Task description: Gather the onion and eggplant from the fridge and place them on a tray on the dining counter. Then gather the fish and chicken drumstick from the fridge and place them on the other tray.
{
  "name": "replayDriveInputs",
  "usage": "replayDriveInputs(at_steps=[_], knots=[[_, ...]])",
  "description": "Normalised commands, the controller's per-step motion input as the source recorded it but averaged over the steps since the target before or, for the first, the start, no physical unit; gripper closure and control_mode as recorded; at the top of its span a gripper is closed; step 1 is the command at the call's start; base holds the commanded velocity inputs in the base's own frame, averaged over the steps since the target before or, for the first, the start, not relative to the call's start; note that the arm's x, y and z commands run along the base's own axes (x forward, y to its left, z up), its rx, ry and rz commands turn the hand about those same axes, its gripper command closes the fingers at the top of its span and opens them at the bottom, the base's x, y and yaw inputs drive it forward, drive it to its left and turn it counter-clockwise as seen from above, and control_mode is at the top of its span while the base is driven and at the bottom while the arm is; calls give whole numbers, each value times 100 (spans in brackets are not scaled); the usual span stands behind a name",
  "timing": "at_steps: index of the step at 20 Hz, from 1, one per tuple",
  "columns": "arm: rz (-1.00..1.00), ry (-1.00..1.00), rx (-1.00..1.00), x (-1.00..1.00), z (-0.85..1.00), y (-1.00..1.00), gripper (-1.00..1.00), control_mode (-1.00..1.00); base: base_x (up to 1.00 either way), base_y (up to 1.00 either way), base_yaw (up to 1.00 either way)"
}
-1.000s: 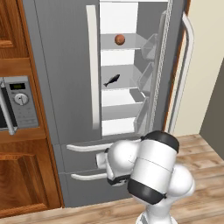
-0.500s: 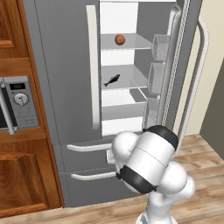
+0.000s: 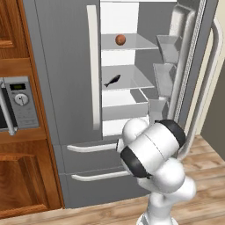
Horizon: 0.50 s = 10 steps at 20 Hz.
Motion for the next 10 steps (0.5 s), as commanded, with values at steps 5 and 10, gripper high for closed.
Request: replayDriveInputs(at_steps=[5, 10], knots=[[7, -22, 21, -71, 2, -100, 100, -100, 0, 0, 0], [2, -36, 10, -79, -1, -73, 100, -100, 0, 0, 0]])
